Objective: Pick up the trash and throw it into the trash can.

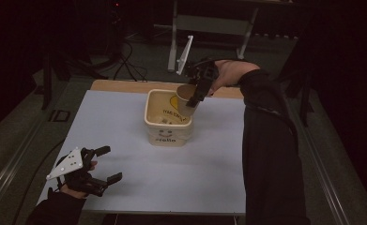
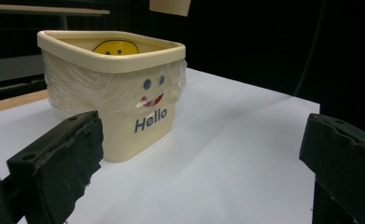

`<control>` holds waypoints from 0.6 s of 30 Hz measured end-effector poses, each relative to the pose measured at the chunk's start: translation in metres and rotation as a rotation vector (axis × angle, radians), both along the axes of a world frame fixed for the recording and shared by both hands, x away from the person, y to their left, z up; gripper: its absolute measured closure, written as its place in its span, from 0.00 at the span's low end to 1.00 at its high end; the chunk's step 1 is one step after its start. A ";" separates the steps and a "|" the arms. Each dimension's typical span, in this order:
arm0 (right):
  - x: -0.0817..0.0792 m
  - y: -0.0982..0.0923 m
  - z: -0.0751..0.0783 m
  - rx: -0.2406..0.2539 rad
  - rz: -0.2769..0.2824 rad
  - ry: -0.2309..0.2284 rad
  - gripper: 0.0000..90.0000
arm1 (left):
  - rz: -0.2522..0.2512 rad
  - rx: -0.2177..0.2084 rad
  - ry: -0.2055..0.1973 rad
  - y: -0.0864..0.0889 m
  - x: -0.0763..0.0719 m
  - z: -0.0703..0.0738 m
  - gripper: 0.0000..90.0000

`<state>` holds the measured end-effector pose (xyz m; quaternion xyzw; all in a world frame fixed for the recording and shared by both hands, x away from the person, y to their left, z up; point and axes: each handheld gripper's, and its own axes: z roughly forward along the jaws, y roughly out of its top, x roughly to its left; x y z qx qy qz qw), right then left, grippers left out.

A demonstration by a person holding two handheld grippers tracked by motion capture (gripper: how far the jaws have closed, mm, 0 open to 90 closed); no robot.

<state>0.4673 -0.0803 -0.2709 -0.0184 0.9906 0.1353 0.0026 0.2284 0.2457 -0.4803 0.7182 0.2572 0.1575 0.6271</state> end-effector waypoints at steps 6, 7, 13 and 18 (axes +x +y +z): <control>0.004 0.012 0.001 0.008 0.009 -0.004 0.30 | -0.001 -0.005 -0.002 0.001 -0.001 0.000 0.00; 0.004 0.012 0.001 0.008 0.009 -0.004 0.30 | -0.001 -0.005 -0.002 0.001 -0.001 0.000 0.00; 0.010 0.020 0.001 0.008 0.006 -0.006 0.30 | 0.001 -0.008 -0.001 0.002 -0.001 0.000 0.00; 0.014 0.024 0.002 0.023 -0.012 -0.011 0.30 | 0.000 -0.008 0.002 0.002 -0.001 0.000 0.00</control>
